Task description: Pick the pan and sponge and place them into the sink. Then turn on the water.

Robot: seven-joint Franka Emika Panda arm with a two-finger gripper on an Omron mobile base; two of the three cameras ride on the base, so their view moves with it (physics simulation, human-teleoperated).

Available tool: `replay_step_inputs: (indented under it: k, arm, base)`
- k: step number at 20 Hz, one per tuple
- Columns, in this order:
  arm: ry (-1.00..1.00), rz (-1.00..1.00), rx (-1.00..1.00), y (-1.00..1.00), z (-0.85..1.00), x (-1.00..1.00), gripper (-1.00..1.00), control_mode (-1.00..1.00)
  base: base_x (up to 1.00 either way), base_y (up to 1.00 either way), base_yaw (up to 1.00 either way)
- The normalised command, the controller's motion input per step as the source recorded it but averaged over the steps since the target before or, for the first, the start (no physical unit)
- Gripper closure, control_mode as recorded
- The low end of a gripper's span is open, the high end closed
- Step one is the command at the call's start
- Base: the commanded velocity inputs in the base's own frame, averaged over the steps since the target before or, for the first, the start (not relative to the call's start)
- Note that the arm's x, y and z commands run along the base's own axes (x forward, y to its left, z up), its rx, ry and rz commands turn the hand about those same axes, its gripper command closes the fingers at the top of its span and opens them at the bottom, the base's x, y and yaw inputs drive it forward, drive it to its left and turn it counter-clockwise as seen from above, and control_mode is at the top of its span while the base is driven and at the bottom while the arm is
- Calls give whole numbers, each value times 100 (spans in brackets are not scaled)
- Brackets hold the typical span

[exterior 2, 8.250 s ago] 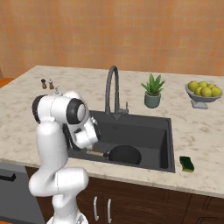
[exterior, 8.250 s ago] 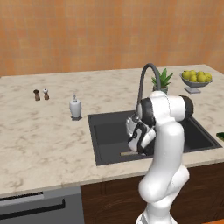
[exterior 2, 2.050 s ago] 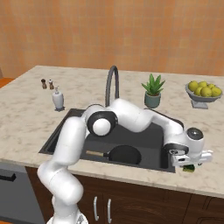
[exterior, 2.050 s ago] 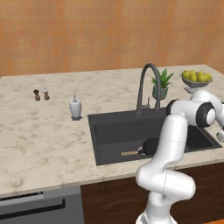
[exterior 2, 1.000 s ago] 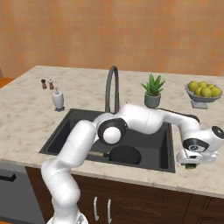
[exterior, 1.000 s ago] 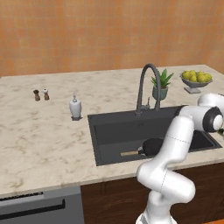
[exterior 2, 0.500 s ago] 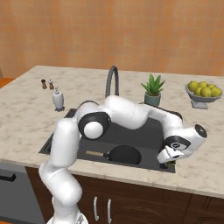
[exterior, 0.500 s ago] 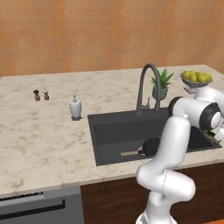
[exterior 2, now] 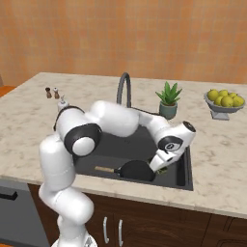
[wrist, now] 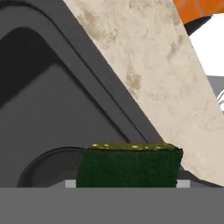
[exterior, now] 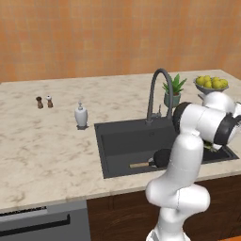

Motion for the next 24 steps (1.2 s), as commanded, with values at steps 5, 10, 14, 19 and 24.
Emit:
replay_step_inputs:
  k: [5, 10, 14, 19, 24]
  arm:
    - [0, 29, 0, 72, 0, 36, 100, -100]
    - [0, 26, 0, 31, -7, 41, 100, -100]
    - [-3, 19, 3, 4, -42, 35, 100, -100]
    - [-17, 15, 10, 0, -44, 22, 100, -100]
    - [-19, 14, 19, 0, -17, 16, 100, -100]
  base:
    - [0, 0, 0]
    - [0, 0, 0]
    - [0, 0, 0]
    - [0, 0, 0]
    - [0, 0, 0]
